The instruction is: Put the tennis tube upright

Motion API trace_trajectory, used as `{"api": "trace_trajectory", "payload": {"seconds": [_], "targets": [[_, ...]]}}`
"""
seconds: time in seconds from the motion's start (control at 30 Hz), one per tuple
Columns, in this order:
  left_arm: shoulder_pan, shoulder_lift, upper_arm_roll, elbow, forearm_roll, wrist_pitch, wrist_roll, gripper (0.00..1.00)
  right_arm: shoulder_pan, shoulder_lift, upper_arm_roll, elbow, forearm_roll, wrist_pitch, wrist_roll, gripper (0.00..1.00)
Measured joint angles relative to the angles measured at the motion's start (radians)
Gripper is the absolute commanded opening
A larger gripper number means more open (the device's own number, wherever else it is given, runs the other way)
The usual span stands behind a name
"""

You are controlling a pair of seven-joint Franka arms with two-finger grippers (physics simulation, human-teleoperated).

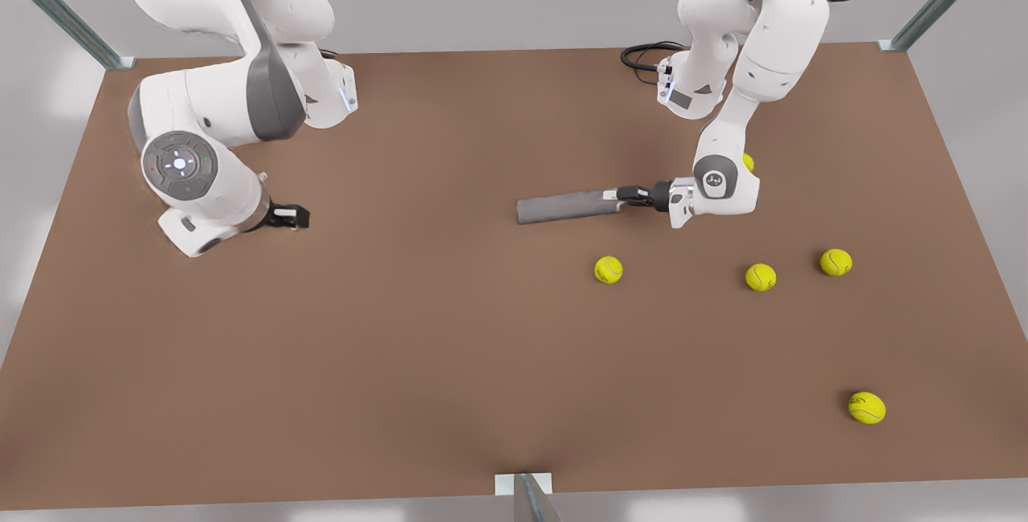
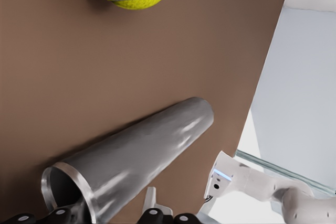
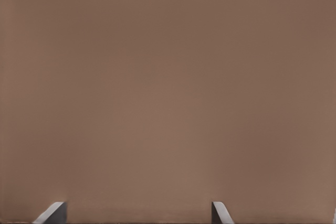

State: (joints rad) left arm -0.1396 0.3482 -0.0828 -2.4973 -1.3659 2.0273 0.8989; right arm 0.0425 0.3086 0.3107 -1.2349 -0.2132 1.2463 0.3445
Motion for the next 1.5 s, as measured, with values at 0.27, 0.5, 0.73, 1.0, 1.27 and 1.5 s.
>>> {"api": "trace_trajectory", "payload": {"seconds": [0.27,0.5,0.73,1.0,1.27,1.5], "targets": [[0.0,0.02,-0.014,0.002,-0.02,0.001,-0.006,0.57,0.047,0.005,-0.006,0.01,-0.059,-0.027,0.004,1.0],[0.003,0.029,-0.015,0.002,-0.069,0.008,-0.008,0.57,0.009,0.017,-0.007,0.015,0.015,-0.025,0.002,1.0],[0.001,0.037,-0.027,0.003,-0.129,0.013,-0.006,0.57,0.013,0.009,-0.004,0.051,0.064,-0.041,0.005,1.0],[0.0,0.045,-0.032,0.008,-0.157,0.014,-0.006,0.5,0.039,0.011,-0.001,0.047,-0.017,0.004,0.079,1.0],[0.0,0.043,-0.032,0.008,-0.166,0.014,-0.005,0.39,0.02,-0.029,0.001,-0.018,0.054,-0.033,0.188,1.0],[0.0,0.041,-0.034,0.009,-0.165,0.013,-0.006,0.39,0.017,-0.028,-0.001,0.009,0.044,-0.047,0.181,1.0]]}}
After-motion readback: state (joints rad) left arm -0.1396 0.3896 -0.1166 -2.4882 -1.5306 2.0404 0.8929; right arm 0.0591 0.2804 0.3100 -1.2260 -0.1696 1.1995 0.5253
